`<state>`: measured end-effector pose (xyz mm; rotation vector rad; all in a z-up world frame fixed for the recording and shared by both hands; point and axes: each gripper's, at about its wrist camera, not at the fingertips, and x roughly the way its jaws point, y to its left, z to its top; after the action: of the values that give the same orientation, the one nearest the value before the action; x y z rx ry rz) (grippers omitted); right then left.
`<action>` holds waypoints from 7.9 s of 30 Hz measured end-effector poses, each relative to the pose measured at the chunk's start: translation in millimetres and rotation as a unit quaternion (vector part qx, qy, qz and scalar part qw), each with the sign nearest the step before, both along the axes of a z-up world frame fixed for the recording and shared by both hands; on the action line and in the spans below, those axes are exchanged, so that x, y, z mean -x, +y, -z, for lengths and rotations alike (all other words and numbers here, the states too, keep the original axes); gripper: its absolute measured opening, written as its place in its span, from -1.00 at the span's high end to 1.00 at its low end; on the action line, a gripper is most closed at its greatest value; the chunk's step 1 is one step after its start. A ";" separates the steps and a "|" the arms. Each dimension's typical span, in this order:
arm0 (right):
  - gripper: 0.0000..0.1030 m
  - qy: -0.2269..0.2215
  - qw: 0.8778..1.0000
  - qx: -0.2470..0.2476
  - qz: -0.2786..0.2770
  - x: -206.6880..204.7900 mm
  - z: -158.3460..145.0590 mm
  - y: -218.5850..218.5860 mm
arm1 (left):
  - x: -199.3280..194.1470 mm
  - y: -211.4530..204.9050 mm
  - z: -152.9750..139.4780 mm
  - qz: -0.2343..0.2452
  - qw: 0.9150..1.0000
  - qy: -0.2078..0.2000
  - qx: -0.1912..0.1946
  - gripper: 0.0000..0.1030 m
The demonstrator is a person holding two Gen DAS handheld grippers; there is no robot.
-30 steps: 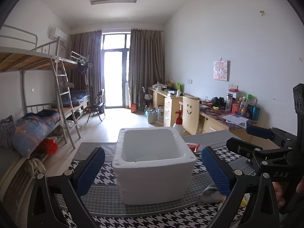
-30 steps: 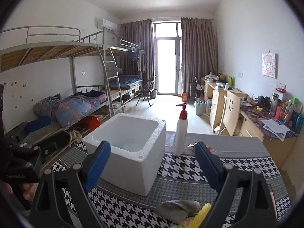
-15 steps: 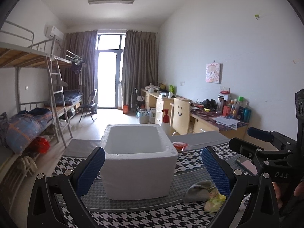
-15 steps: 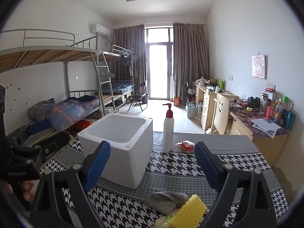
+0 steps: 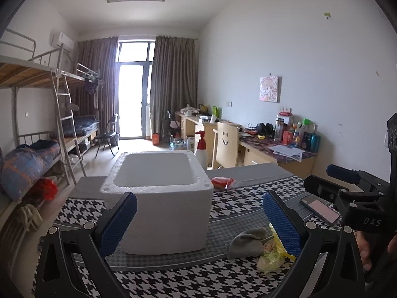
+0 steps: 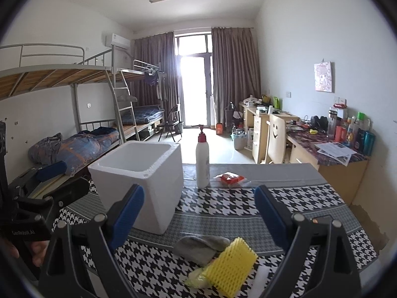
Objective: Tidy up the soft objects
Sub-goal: 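Move both open tools back toward the remaining items on the table, then lower the left tool toward the grey cloth, then close the left tool on the grey cloth while the right tool grasps the white foam stick, then lift and carry the grey cloth and white foam stick over the foam box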
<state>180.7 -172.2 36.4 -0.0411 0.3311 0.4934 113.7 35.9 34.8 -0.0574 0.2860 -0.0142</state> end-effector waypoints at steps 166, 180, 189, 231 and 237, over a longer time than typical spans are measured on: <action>0.68 0.169 0.975 0.096 0.113 -15.0 109.0 -51.7 | -64.2 -60.2 60.2 0.119 0.983 0.138 0.000 0.91; 0.68 0.127 0.985 0.085 0.081 -8.6 78.3 -34.4 | -46.7 -43.9 39.3 0.095 0.989 0.112 -0.005 0.91; 0.68 0.109 0.989 0.075 0.060 -10.8 62.2 -21.0 | -41.0 -31.4 27.7 0.080 0.992 0.098 0.001 0.91; 0.68 0.040 0.998 0.047 0.007 -26.8 -9.0 16.7 | -47.6 -12.4 -51.4 0.061 0.998 0.009 -0.012 0.91; 0.68 0.030 0.998 0.046 -0.004 -28.5 -17.6 24.6 | -53.8 -6.4 -59.7 0.050 0.999 0.001 -0.010 0.91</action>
<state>209.2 -147.6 53.9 -0.1165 0.4131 0.4887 167.5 29.4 94.5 -0.0226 0.2901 -0.1096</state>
